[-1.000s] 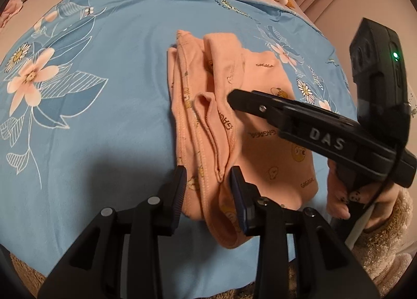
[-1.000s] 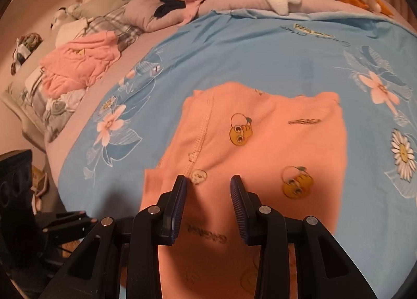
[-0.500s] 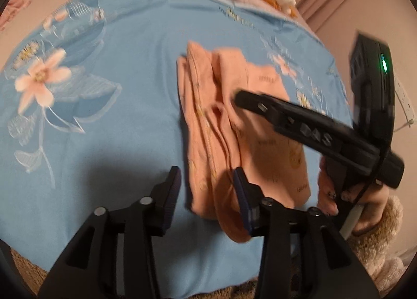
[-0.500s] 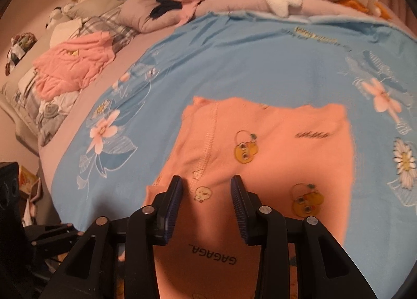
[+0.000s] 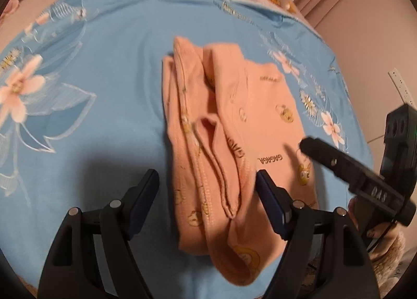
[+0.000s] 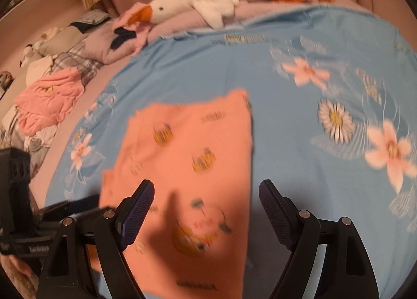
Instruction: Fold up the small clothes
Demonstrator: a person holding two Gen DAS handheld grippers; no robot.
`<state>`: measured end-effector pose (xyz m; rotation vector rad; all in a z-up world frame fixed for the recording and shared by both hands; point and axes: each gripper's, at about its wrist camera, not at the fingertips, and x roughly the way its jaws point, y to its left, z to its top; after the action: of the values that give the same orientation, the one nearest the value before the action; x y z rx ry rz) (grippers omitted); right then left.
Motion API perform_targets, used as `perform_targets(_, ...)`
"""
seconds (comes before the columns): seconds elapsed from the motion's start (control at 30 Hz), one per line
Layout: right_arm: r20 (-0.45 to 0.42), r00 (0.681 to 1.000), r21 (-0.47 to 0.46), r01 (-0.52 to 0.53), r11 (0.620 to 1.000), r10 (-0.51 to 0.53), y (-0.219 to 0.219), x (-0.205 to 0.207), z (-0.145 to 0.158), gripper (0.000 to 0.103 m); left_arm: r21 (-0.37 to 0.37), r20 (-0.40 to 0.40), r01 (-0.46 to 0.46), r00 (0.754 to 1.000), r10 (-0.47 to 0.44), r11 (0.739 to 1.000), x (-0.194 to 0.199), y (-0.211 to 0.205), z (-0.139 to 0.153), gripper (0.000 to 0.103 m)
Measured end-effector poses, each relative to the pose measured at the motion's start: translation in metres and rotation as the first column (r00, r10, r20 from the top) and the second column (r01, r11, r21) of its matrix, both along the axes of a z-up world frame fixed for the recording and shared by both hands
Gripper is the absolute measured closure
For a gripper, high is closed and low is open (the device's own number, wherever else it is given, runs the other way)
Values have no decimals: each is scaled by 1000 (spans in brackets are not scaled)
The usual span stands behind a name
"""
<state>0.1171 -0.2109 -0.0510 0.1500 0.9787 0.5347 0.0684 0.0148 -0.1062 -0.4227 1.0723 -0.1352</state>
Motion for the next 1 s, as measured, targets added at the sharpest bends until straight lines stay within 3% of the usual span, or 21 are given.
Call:
perform_targets(0.17,-98,995,48,-5,999,10,-3,-4,-27,21,-30,-7,6,1000,-6,1000,3,-1,-6,28)
perform_targets(0.37,-110,993,142,-35,989,51,1,-5,-33,22,-71,-14,8,1000,-9,997,9,-4,-9,47)
perform_targets(0.43,-105,993,144,-44,989,59,7,-5,-36,32,-75,-3,18,1000,-18,997,9,-9,-9,63)
perform_targets(0.57,-102,993,148,-49,988,65,13,-3,-37,57,-49,10,17,1000,-16,999,9,-18,-3,69)
perform_targets(0.6,-88,994,145,-58,988,71,13,-5,-33,66,-33,21,15,1000,-15,999,7,-21,3,70)
perform_targets(0.67,-57,996,138,-67,988,75,13,-8,-24,70,-12,49,24,999,-23,1000,6,-28,15,71)
perform_targets(1.0,133,990,140,-62,988,43,-9,-6,32,71,82,224,64,971,-81,995,23,-55,72,70)
